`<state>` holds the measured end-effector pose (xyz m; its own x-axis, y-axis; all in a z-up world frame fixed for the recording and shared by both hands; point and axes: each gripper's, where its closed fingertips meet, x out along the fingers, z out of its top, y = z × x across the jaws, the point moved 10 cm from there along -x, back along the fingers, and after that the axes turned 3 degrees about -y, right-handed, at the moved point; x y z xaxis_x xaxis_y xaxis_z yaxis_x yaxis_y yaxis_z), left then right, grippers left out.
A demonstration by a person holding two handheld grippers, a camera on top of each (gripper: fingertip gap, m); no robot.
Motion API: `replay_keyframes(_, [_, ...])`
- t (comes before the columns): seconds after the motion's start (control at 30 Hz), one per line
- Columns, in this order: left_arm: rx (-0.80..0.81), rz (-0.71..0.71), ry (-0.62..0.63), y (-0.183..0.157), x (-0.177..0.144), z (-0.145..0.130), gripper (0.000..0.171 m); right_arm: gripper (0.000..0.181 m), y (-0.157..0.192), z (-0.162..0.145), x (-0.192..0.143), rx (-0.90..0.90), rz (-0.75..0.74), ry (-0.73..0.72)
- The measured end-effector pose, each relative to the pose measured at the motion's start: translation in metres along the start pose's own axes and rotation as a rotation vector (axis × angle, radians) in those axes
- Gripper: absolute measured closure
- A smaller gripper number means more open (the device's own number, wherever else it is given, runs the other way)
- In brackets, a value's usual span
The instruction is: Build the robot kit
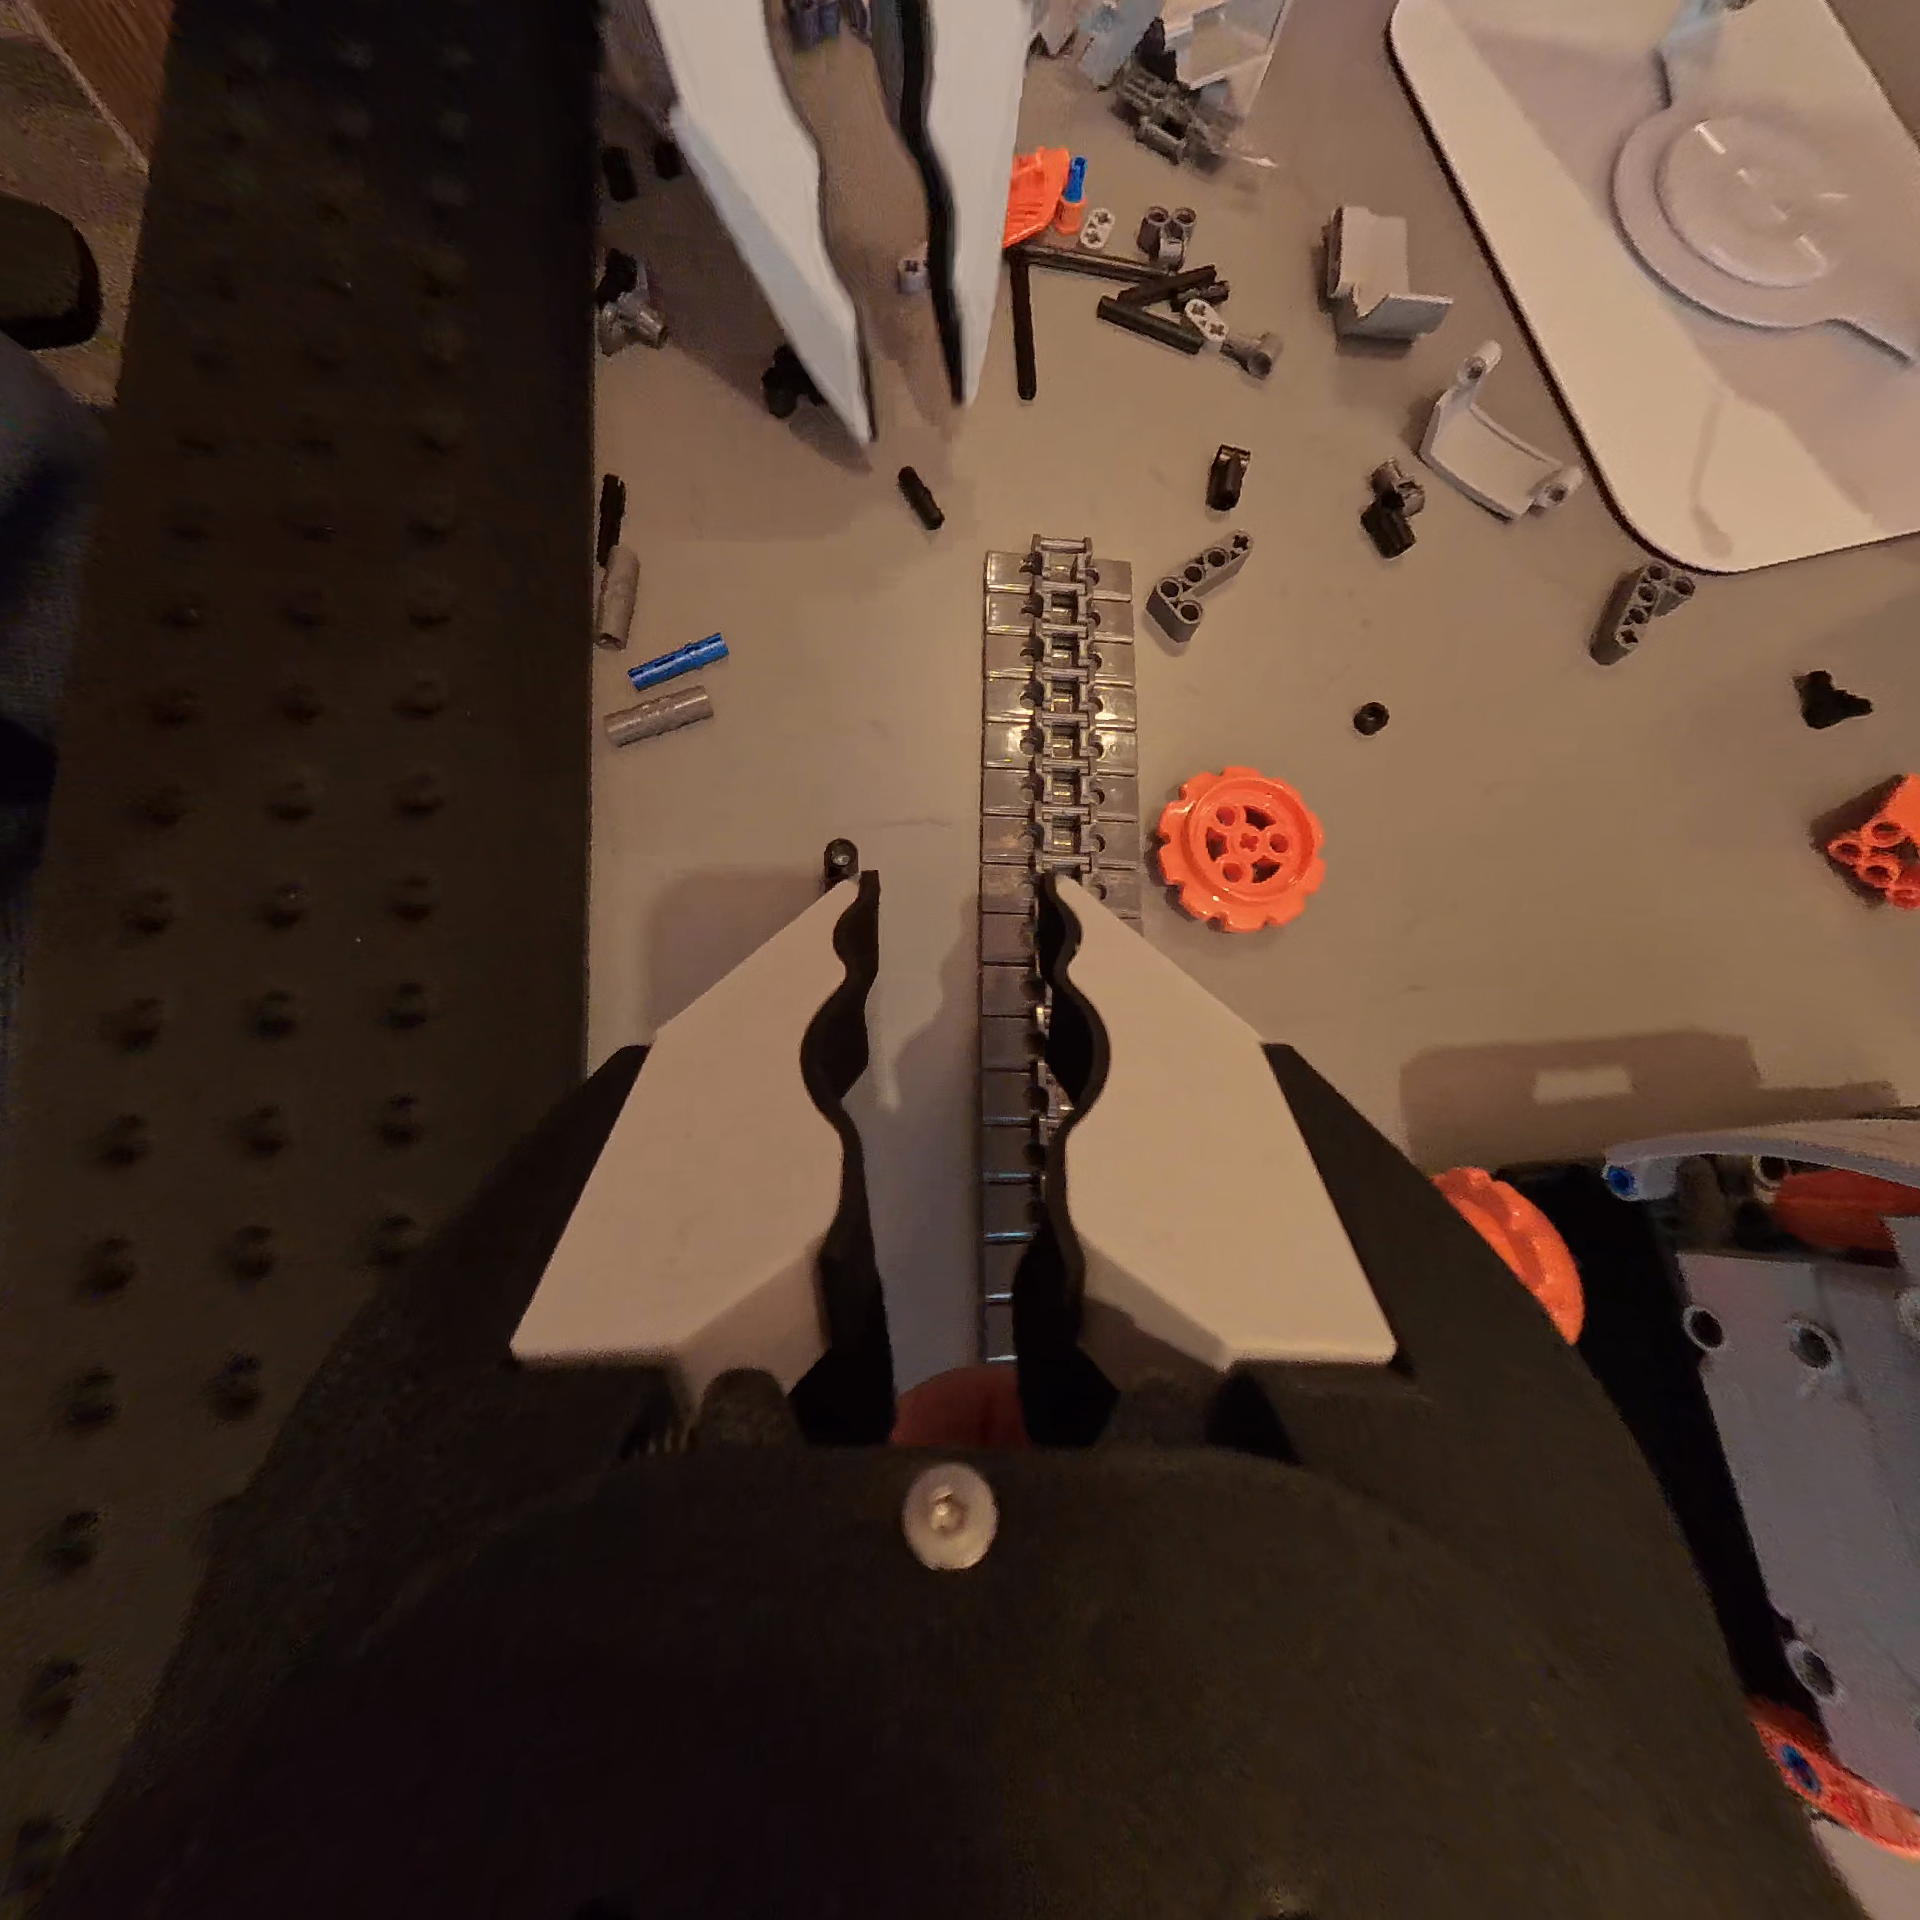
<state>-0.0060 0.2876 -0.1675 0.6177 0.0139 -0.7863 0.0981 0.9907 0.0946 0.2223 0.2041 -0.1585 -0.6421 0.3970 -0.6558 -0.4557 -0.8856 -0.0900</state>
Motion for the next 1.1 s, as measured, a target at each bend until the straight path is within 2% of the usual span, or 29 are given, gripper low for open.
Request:
replay_keyframes(0.2, [-0.012,0.021,-0.006,-0.004,0.019,0.004,0.167,0.156,0.000,0.000,0.000,0.005,-0.014,-0.038])
replay_keyframes(0.3, [0.024,0.044,0.002,-0.006,0.020,0.006,0.167,0.160,-0.003,-0.002,-0.001,0.012,-0.024,-0.055])
replay_keyframes(0.37, [0.048,0.064,-0.040,-0.007,0.021,0.013,0.167,0.160,-0.005,-0.001,-0.002,0.020,-0.034,-0.083])
replay_keyframes(0.4, [0.099,0.062,-0.074,-0.011,0.020,0.018,0.167,0.163,-0.006,0.001,-0.003,0.030,-0.038,-0.110])
replay_keyframes(0.67, [0.505,0.380,-0.240,-0.035,0.021,0.069,0.167,0.163,-0.015,0.008,-0.008,0.251,0.068,-0.320])
replay_keyframes(0.87, [0.630,0.467,-0.352,-0.048,0.022,0.081,0.167,0.165,-0.021,0.004,-0.006,0.328,0.104,-0.359])
replay_keyframes(1.0, [0.683,0.509,-0.369,-0.051,0.022,0.084,0.167,0.174,-0.022,0.003,-0.008,0.369,0.166,-0.400])
replay_keyframes(1.1, [0.699,0.511,-0.394,-0.052,0.020,0.086,0.167,0.173,-0.023,0.002,-0.011,0.395,0.204,-0.429])
